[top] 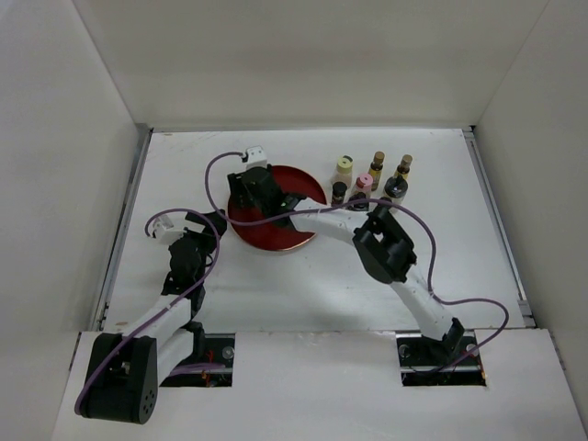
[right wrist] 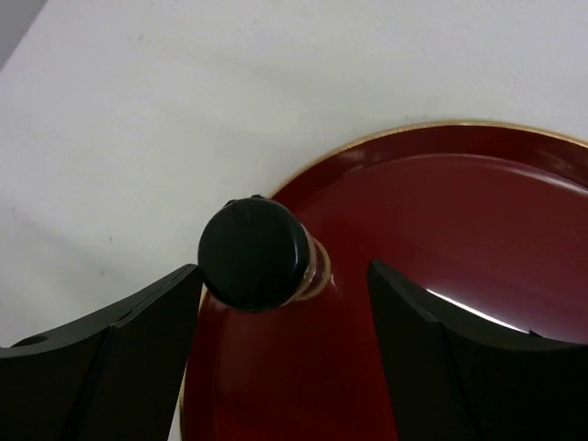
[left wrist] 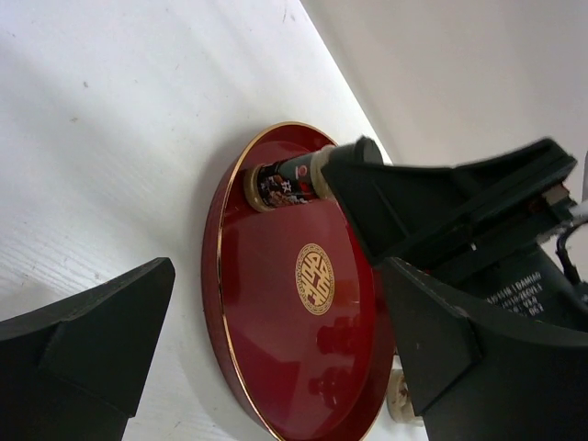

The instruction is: Organize the condiment bottles

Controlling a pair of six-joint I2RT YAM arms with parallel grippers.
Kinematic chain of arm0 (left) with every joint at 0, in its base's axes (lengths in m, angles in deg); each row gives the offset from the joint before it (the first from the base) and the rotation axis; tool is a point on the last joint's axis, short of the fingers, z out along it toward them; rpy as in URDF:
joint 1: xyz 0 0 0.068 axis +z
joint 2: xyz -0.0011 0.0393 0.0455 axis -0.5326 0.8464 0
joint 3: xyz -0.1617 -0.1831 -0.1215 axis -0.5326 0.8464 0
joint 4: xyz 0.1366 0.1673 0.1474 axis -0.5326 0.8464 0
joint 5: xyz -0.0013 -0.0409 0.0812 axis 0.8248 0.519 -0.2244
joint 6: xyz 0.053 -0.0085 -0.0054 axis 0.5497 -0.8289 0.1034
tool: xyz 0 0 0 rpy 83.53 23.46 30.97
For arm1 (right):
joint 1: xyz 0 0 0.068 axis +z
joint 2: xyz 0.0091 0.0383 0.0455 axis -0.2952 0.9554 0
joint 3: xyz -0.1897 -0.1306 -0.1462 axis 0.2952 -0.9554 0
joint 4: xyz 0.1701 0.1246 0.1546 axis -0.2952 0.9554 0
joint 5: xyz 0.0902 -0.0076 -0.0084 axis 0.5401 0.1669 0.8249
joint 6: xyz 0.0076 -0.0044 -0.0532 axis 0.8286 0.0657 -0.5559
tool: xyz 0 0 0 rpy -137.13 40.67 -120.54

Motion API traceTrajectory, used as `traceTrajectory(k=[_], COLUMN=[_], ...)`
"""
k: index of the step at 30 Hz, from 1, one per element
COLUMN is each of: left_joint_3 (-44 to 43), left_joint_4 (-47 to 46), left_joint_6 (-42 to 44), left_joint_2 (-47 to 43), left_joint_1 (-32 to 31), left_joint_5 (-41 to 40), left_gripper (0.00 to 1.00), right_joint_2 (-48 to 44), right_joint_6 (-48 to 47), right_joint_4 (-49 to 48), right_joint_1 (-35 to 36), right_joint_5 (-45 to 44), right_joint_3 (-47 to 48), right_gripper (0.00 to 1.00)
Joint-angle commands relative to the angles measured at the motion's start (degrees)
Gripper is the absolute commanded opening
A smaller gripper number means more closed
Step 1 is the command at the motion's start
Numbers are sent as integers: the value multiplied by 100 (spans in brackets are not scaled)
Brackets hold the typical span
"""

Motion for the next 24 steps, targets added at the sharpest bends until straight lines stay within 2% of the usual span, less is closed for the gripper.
traceTrajectory(k=[1, 6, 9, 11, 14, 16, 20, 24], left_joint_3=[-53, -53, -62, -53, -62, -62, -79, -123], left_joint_4=[-222, -222, -222, -222, -222, -222, -239, -318], left_joint_6=[-34, -43, -8, -43, -17, -34, -17, -43], left_joint_2=[-64, -38, -73, -55, -82, -56, -20, 190], left_joint_1=[26, 17, -35, 0, -35, -53, -88, -132], left_joint_5=[85, 94, 41, 85, 50, 41, 24, 32], left_gripper=[100, 100, 100, 100, 100, 100, 100, 100], right_joint_2=[-1178, -2436, -3227, -3754, -4606, -5151, -6189, -6709], right_joint_6=[39, -31, -145, -172, -242, -260, -286, -102], right_joint_4=[-748, -1293, -1469, -1522, -1453, -1339, -777, -82], right_joint_1=[69, 69, 69, -19, -256, -396, -783, -1196], right_joint_5=[1, 9, -43, -96, -341, -604, -1088, -1142], right_joint_3=[-464, -1598, -2407, -3030, -4023, -4638, -5747, -6381], right_gripper=[79, 79, 75, 66, 42, 35, 37, 57])
